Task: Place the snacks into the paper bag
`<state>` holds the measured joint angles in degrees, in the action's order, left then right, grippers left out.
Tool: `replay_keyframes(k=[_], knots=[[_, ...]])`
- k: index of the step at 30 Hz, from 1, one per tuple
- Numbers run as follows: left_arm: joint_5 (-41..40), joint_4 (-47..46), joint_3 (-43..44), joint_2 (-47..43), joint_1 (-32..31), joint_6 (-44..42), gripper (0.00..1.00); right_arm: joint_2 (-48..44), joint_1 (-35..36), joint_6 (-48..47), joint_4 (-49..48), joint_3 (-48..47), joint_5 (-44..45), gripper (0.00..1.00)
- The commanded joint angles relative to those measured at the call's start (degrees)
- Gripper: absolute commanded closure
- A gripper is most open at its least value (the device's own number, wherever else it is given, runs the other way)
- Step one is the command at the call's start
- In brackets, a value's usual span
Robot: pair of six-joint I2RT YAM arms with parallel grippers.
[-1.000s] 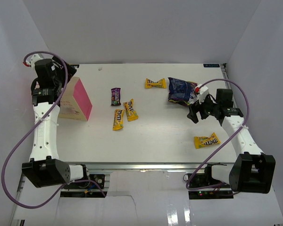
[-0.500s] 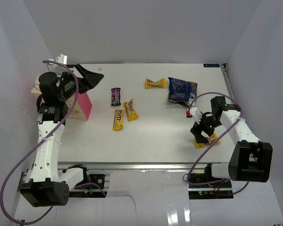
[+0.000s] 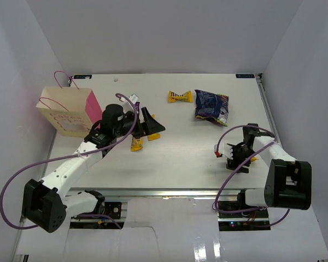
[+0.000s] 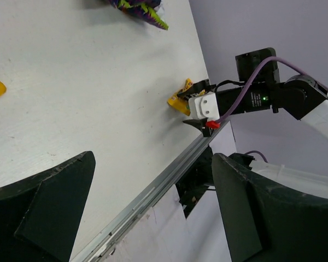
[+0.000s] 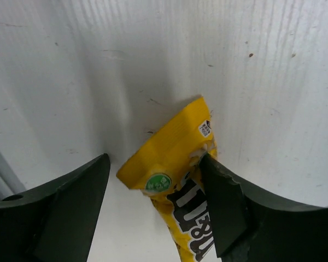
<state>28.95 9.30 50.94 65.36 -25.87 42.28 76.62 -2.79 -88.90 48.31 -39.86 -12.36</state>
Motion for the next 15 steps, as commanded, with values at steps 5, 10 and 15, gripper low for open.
replay_keyframes(k=[5,10,15], knots=[[-3.64,-12.81,-3.29,5.02,-7.34,7.02,0.02,0.72,-0.38,5.99,-4.03,1.02,-5.28,0.56],[-3.02,-17.65,-2.78,10.21,-9.90,10.36,0.03,0.81,-0.38,14.45,0.19,-7.05,-16.79,0.79],[-1.71,-18.87,0.73,16.71,-11.57,12.12,0.03,2.04,-0.29,25.16,3.45,-13.48,-34.11,0.84]])
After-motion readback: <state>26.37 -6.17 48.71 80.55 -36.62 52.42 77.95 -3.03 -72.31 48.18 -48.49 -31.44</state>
